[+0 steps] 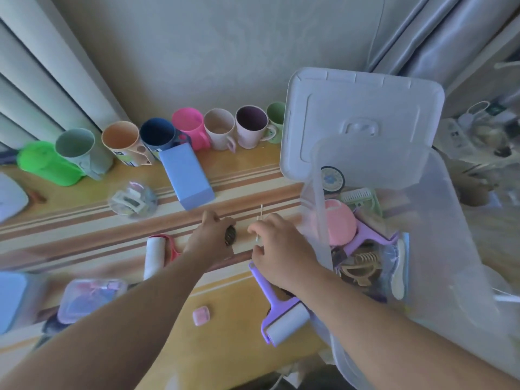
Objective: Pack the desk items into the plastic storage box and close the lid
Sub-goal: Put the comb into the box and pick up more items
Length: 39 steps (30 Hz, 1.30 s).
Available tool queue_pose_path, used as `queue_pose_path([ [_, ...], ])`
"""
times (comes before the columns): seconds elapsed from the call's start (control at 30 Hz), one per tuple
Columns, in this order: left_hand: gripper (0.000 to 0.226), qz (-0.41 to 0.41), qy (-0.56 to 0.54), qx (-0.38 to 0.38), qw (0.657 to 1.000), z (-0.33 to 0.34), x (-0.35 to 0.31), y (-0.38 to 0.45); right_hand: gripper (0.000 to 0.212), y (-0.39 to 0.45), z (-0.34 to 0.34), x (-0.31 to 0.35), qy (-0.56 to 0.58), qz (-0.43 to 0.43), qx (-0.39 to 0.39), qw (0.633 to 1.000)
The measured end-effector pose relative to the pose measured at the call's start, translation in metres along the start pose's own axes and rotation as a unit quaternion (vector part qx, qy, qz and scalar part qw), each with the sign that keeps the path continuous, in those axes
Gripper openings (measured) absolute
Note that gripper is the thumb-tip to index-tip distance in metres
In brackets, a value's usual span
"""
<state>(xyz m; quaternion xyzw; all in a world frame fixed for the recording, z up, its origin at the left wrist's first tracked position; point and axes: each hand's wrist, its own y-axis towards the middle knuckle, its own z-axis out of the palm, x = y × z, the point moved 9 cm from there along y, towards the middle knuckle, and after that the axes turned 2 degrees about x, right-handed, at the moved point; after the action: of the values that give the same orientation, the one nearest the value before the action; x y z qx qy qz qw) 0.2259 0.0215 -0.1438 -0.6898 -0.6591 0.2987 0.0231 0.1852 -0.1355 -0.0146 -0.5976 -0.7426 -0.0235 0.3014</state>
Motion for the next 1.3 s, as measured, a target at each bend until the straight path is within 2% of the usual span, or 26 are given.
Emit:
queue_pose_path([
  [0.1, 0.087, 0.029, -0.084, -0.127, 0.988, -0.045, 0.01, -0.026, 0.036, 0.009, 0.032, -0.022, -0.099, 0.082, 0.067, 0.989],
  [0.13, 0.095, 0.038, -0.085, -0.149, 0.984, -0.057, 0.015, -0.036, 0.044, 0.009, 0.045, -0.035, -0.134, 0.116, 0.102, 0.979],
  [0.2, 0.106, 0.08, -0.063, -0.138, 0.985, -0.064, 0.017, -0.056, 0.064, 0.005, 0.065, -0.06, -0.178, 0.181, 0.157, 0.955],
  [0.3, 0.105, 0.119, -0.062, -0.121, 0.983, -0.066, 0.017, -0.085, 0.087, 0.005, 0.083, -0.084, -0.186, 0.25, 0.158, 0.937],
  [0.43, 0.086, 0.117, -0.106, -0.167, 0.973, -0.078, 0.017, -0.11, 0.084, 0.009, 0.105, -0.09, -0.177, 0.283, 0.142, 0.932],
  [0.53, 0.072, 0.094, -0.134, -0.198, 0.966, -0.087, 0.024, -0.122, 0.072, 0.011, 0.109, -0.086, -0.206, 0.257, 0.123, 0.936],
  [0.63, 0.066, 0.074, -0.149, -0.194, 0.967, -0.087, 0.034, -0.13, 0.066, 0.017, 0.117, -0.071, -0.2, 0.175, 0.133, 0.955],
  [0.73, 0.065, 0.059, -0.147, -0.19, 0.969, -0.085, 0.044, -0.136, 0.081, 0.02, 0.12, -0.05, -0.144, 0.061, 0.12, 0.98],
  [0.77, 0.066, 0.054, -0.144, -0.189, 0.97, -0.084, 0.047, -0.137, 0.087, 0.02, 0.119, -0.05, -0.118, 0.062, 0.105, 0.985],
  [0.87, 0.069, 0.043, -0.132, -0.183, 0.973, -0.083, 0.054, -0.142, 0.089, 0.015, 0.116, -0.072, -0.057, 0.172, 0.07, 0.981],
  [0.97, 0.075, 0.027, -0.107, -0.174, 0.979, -0.087, 0.058, -0.149, 0.073, 0.016, 0.12, -0.08, -0.089, 0.212, 0.084, 0.97],
  [1.07, 0.076, 0.023, -0.086, -0.157, 0.984, -0.09, 0.056, -0.158, 0.061, 0.019, 0.117, -0.071, -0.037, 0.205, 0.081, 0.975],
  [1.17, 0.073, 0.013, -0.073, -0.152, 0.986, -0.097, 0.051, -0.167, 0.06, 0.028, 0.097, -0.034, 0.035, 0.137, 0.032, 0.989],
  [1.3, 0.07, 0.021, -0.077, -0.208, 0.975, -0.129, 0.029, -0.181, 0.058, 0.032, 0.024, 0.038, 0.112, -0.026, -0.055, 0.992],
])
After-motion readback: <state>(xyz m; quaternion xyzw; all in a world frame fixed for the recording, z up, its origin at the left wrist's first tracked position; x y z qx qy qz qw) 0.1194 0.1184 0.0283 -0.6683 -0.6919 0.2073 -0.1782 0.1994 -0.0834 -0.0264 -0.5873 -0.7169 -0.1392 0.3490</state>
